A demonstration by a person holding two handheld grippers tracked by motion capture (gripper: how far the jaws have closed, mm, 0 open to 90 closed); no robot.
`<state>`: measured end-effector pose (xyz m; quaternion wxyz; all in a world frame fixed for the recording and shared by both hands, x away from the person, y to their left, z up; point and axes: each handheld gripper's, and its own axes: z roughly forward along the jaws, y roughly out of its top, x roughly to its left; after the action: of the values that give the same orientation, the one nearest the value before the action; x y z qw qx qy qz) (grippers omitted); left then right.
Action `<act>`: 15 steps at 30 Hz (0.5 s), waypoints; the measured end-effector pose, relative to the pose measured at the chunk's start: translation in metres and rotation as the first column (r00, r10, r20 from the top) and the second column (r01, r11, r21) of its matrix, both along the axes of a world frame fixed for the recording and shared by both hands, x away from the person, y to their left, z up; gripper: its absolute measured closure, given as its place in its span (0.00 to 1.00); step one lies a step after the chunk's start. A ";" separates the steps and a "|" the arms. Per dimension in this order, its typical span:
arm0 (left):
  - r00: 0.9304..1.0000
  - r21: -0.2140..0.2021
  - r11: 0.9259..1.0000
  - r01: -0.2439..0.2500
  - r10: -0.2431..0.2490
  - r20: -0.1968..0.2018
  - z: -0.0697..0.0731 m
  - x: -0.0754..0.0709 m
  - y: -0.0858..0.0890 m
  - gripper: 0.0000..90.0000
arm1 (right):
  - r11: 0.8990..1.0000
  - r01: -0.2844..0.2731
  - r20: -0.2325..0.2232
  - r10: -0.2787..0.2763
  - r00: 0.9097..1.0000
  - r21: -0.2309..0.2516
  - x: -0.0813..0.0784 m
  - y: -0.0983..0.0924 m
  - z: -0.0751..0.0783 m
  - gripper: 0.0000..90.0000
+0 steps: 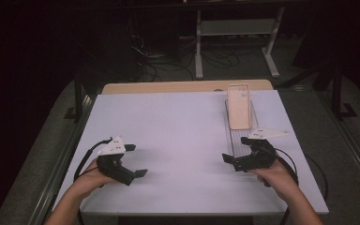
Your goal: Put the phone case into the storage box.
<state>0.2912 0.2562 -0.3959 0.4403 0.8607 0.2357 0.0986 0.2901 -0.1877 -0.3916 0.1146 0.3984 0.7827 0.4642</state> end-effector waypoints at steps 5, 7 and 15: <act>1.000 -0.004 1.000 -0.001 0.001 0.000 0.001 0.001 0.000 0.00 | 1.000 -0.001 -0.001 0.001 1.000 0.006 -0.005 -0.002 -0.002 0.01; 1.000 -0.007 1.000 -0.001 0.001 0.001 0.002 0.001 0.000 0.00 | 1.000 -0.004 -0.003 0.004 1.000 0.004 -0.006 -0.002 -0.003 0.01; 1.000 0.000 1.000 0.008 -0.008 0.007 0.001 0.001 0.000 0.00 | 1.000 -0.015 -0.009 0.015 1.000 -0.001 -0.007 -0.001 -0.006 0.01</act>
<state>0.2922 0.2561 -0.3944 0.4418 0.8612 0.2306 0.1001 0.2831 -0.1892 -0.3981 0.1079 0.3947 0.7863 0.4629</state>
